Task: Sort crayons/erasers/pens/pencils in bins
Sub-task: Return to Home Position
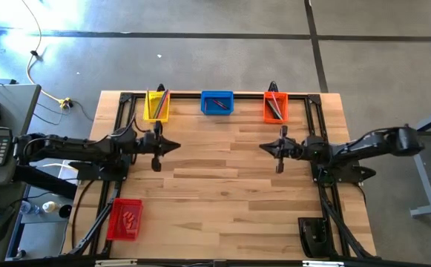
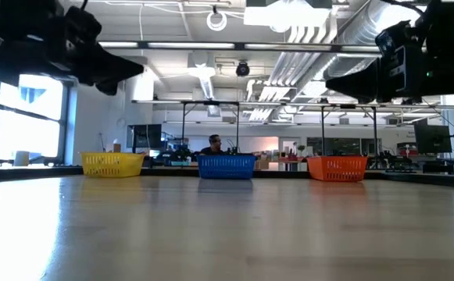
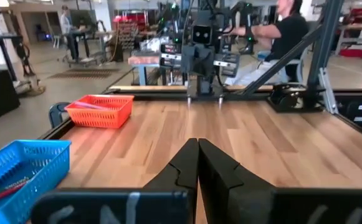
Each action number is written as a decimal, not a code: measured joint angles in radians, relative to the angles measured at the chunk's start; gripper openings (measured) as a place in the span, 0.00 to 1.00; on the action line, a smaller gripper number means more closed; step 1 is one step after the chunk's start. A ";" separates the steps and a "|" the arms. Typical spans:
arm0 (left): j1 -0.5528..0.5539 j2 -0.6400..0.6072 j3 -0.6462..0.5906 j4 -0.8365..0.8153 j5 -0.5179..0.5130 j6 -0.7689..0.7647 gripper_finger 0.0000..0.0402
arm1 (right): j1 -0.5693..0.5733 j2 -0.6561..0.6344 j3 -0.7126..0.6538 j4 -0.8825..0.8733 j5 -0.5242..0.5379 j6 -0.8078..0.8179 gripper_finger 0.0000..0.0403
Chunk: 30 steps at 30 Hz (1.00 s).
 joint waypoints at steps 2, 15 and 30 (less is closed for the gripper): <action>0.000 -0.035 -0.016 0.001 0.001 -0.002 0.00 | -0.014 -0.087 0.001 -0.102 0.000 0.004 0.00; 0.001 -0.266 -0.080 -0.105 0.007 -0.001 0.00 | -0.029 -0.408 0.000 -0.410 0.034 -0.013 0.00; 0.007 -0.631 -0.080 -0.435 -0.112 0.000 0.00 | -0.029 -0.695 0.000 -0.692 0.134 0.000 0.00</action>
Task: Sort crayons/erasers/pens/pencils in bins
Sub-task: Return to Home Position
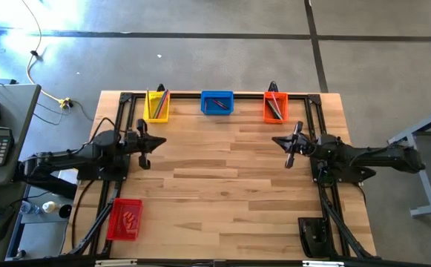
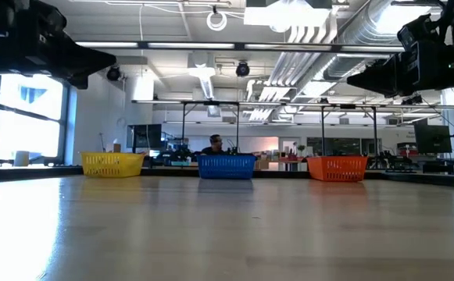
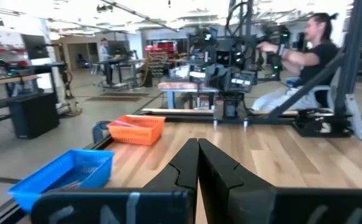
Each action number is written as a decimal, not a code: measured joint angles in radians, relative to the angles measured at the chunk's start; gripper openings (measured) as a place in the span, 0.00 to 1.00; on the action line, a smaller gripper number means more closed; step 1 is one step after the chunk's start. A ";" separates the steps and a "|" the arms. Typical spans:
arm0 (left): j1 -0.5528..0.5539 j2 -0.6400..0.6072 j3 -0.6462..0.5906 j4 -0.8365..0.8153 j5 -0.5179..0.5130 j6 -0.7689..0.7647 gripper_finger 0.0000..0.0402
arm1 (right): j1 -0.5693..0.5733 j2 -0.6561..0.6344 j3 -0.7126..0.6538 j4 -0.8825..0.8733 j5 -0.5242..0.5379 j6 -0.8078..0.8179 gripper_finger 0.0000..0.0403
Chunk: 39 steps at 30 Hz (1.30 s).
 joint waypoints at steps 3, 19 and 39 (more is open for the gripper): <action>0.030 -0.100 0.000 -0.129 0.007 -0.002 0.00 | 0.000 -0.074 0.000 -0.070 0.012 0.006 0.00; 0.166 -0.147 0.001 -0.176 0.175 -0.049 0.00 | -0.050 -0.309 0.000 -0.268 0.043 0.018 0.00; 0.167 -0.056 0.001 -0.148 -0.005 -0.056 0.00 | -0.161 -0.309 -0.001 -0.268 0.042 0.062 0.00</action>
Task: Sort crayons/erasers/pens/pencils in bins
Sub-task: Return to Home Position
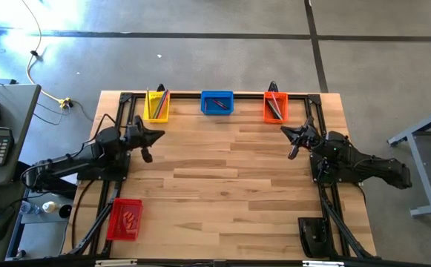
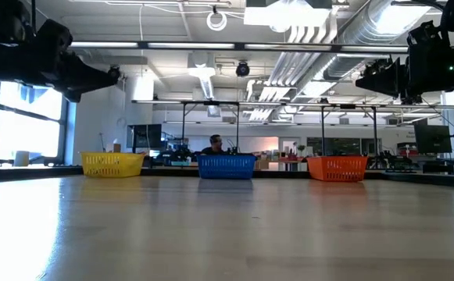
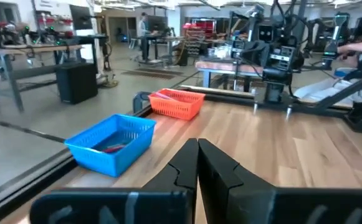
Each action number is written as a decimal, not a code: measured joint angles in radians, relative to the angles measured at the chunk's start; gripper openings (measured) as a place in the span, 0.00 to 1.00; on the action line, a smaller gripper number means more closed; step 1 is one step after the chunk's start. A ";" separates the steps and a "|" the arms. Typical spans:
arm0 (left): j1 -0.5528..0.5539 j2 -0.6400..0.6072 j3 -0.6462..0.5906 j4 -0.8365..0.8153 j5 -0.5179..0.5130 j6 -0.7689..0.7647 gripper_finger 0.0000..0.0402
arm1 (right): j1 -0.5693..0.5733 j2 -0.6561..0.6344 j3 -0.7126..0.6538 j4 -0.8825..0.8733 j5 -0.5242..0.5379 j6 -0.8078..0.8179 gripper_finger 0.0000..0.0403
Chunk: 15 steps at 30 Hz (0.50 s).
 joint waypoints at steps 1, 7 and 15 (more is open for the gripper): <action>0.000 -0.006 0.000 -0.001 -0.002 0.000 0.00 | 0.000 0.000 0.000 0.000 0.000 -0.001 0.00; 0.000 -0.083 0.000 -0.010 0.073 0.035 0.00 | 0.000 0.000 0.000 0.000 0.000 0.002 0.00; -0.002 -0.100 0.000 0.036 0.131 0.012 0.00 | 0.000 0.000 0.000 0.001 0.000 0.028 0.00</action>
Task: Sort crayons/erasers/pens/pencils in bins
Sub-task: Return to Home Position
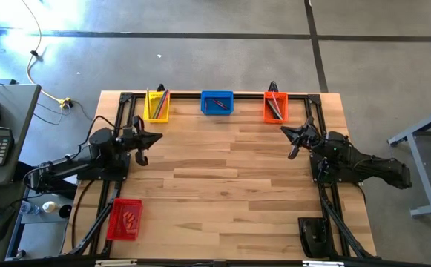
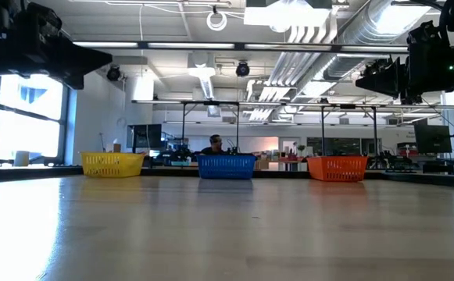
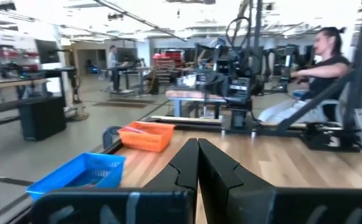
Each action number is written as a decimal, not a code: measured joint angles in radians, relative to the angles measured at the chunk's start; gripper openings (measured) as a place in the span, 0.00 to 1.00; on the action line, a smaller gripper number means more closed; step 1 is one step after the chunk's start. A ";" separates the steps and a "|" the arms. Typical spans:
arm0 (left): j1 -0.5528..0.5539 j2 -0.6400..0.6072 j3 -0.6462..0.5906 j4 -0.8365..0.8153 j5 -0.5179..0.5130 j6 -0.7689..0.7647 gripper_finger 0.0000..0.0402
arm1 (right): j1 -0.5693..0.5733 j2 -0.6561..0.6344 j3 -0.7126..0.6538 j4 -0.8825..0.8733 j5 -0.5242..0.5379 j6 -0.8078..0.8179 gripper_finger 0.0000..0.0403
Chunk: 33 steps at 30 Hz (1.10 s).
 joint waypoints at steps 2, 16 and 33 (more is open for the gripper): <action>0.000 0.000 0.000 -0.002 0.004 -0.009 0.00 | 0.000 0.000 0.000 0.000 0.000 -0.002 0.00; 0.000 0.004 0.000 -0.034 -0.015 -0.011 0.00 | 0.000 0.000 0.000 0.000 0.000 -0.010 0.00; 0.000 0.004 0.000 -0.034 -0.016 -0.011 0.00 | 0.000 0.000 0.000 0.001 0.000 -0.010 0.00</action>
